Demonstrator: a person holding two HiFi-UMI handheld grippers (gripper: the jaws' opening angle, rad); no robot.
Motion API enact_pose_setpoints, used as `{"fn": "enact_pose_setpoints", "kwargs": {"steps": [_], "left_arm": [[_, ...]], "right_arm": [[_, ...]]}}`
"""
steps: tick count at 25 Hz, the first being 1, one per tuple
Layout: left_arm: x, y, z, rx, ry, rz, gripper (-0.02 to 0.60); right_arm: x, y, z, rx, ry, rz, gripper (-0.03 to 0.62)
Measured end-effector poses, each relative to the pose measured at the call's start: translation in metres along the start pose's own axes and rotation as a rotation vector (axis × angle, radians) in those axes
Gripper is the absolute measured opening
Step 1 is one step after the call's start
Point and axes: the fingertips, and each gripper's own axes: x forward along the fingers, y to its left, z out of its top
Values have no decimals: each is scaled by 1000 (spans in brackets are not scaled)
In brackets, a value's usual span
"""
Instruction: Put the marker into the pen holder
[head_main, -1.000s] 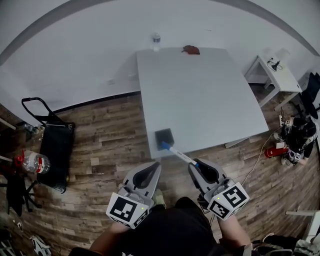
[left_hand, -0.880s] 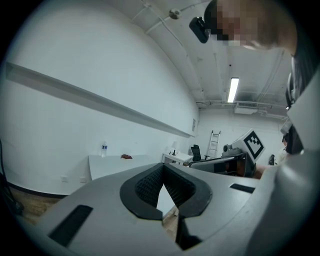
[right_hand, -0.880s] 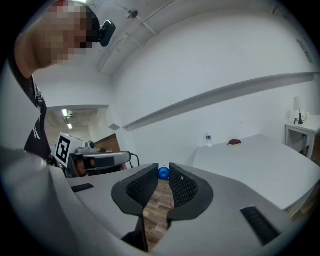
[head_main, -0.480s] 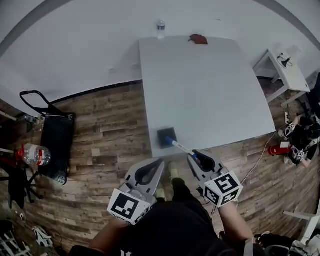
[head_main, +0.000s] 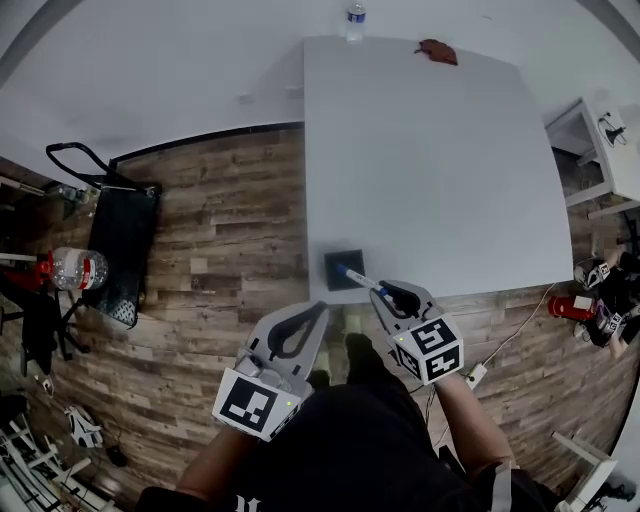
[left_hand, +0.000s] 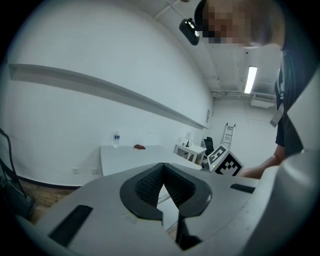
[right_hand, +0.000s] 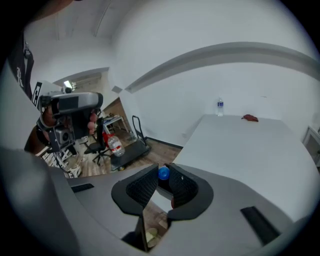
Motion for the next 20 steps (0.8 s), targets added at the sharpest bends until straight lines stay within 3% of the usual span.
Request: {"fn": "enact_pose_setpoints", "kwargs": {"steps": [9,20], "left_arm": [[7,21,-12,-35,21,88,6],[3,39,-18,-84,25,189,6]], "right_arm": [[48,0,-38,-179,210,87,72],[87,16,-60,-324,351,247,74]]}}
